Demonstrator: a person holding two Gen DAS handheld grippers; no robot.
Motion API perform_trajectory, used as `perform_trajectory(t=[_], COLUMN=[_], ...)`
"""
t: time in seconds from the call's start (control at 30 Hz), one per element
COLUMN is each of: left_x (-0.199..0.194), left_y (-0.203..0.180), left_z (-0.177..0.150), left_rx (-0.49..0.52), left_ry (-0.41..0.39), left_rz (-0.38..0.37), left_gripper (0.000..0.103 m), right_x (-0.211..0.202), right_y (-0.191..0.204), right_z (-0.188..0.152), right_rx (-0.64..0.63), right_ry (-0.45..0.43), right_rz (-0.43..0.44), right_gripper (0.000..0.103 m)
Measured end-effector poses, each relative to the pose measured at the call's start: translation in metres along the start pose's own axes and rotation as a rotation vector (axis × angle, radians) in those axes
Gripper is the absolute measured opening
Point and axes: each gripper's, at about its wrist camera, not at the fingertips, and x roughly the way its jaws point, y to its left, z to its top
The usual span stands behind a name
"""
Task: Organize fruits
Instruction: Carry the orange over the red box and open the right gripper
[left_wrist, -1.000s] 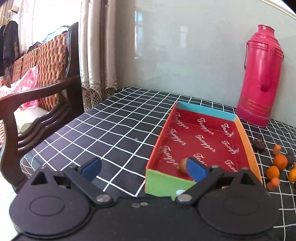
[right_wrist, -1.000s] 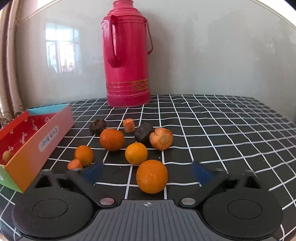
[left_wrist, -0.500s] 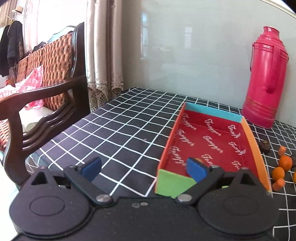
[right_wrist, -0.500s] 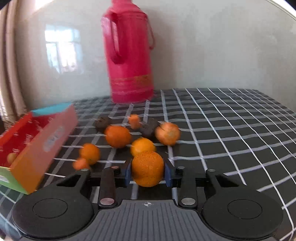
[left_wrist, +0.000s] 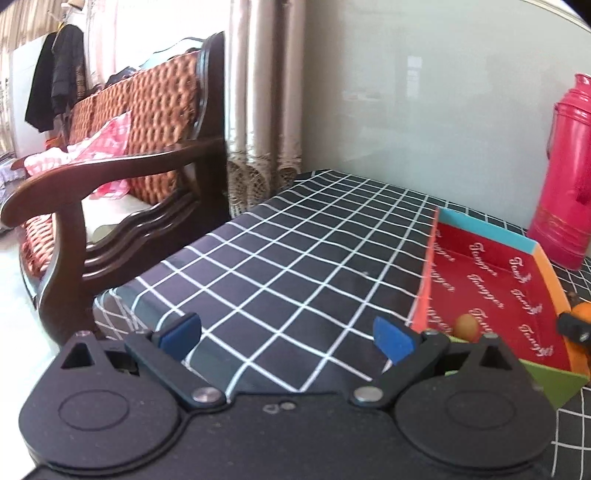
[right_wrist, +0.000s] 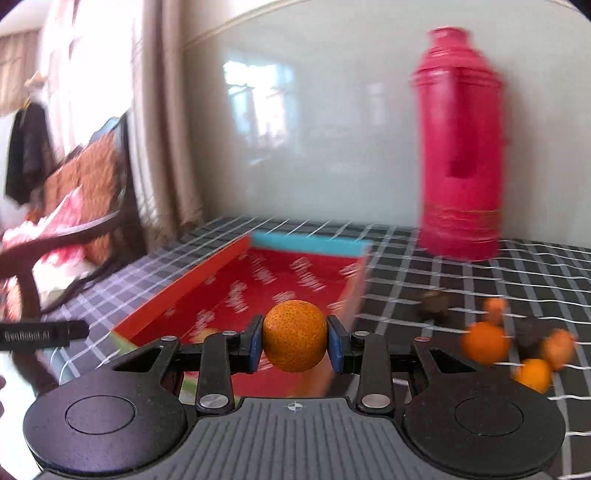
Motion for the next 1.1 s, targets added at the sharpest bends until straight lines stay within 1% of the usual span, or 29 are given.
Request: perform_trajectory(t=[0.1,0.13,0.23,0.33,0.47,0.5,0.53,0.57,0.6,0.63,0.67,0.8,0.87,0.9,1.0,1.03,1.1], left_x=[-0.001,-0.001,-0.003,-0.002,-0.001,-0.001,-0.001,-0.001,-0.001,-0.001,-0.001,-0.005,-0.01,-0.012,-0.024,-0.028,-0.038], left_y=[0.009,0.011,0.016,0.02,0.019,0.018,0.018,0.017,0.016,0.015,0.013,0.002,-0.006,-0.011,-0.03,-0.038,-0.055], left_z=[-0.001,-0.001,-0.001,-0.001,-0.001,-0.001,-0.001,-0.001,-0.001,-0.001,-0.001,-0.002,-0.002,-0.003,-0.005,-0.006,-0.01], left_rx=[-0.013,-0.012,-0.012,-0.02,-0.015,-0.013,-0.012,-0.011,-0.01,-0.008,-0.005,0.028,0.049,0.057,0.094,0.111,0.15], left_ry=[0.004,0.003,-0.002,0.002,0.003,0.004,0.004,0.004,0.005,0.006,0.005,-0.015,-0.035,-0.045,-0.092,-0.111,-0.155], left_rz=[0.008,0.011,0.018,0.02,0.018,0.017,0.017,0.017,0.016,0.014,0.012,0.003,-0.013,-0.026,-0.076,-0.093,-0.132], left_gripper=[0.094,0.094,0.094,0.094,0.094,0.094,0.094,0.094,0.094,0.094,0.094,0.094,0.094,0.094,0.094,0.094,0.094], right_x=[0.015,0.016,0.02,0.023,0.017,0.014,0.009,0.002,-0.007,-0.014,-0.022,-0.048,-0.057,-0.059,-0.063,-0.064,-0.068], right_y=[0.012,0.018,0.025,0.031,0.03,0.03,0.029,0.026,0.023,0.021,0.019,0.011,0.001,-0.005,-0.023,-0.031,-0.05], right_z=[-0.004,-0.005,-0.007,-0.008,-0.007,-0.006,-0.005,-0.003,-0.003,-0.001,-0.001,-0.005,-0.007,-0.009,-0.02,-0.023,-0.027], right_rx=[-0.025,-0.05,-0.053,-0.083,-0.077,-0.072,-0.067,-0.063,-0.063,-0.07,-0.085,-0.161,-0.154,-0.131,-0.1,-0.092,-0.033], right_ry=[0.04,0.036,0.045,0.042,0.031,0.021,0.007,-0.008,-0.027,-0.058,-0.093,-0.163,-0.175,-0.166,-0.183,-0.177,-0.161], right_rz=[0.02,0.01,0.034,0.032,0.038,0.037,0.029,0.017,0.005,-0.012,-0.031,-0.157,-0.223,-0.273,-0.518,-0.55,-0.55], right_gripper=[0.035,0.035,0.035,0.036,0.036,0.038,0.042,0.061,0.089,0.1,0.101,0.103,0.103,0.103,0.103,0.103,0.103])
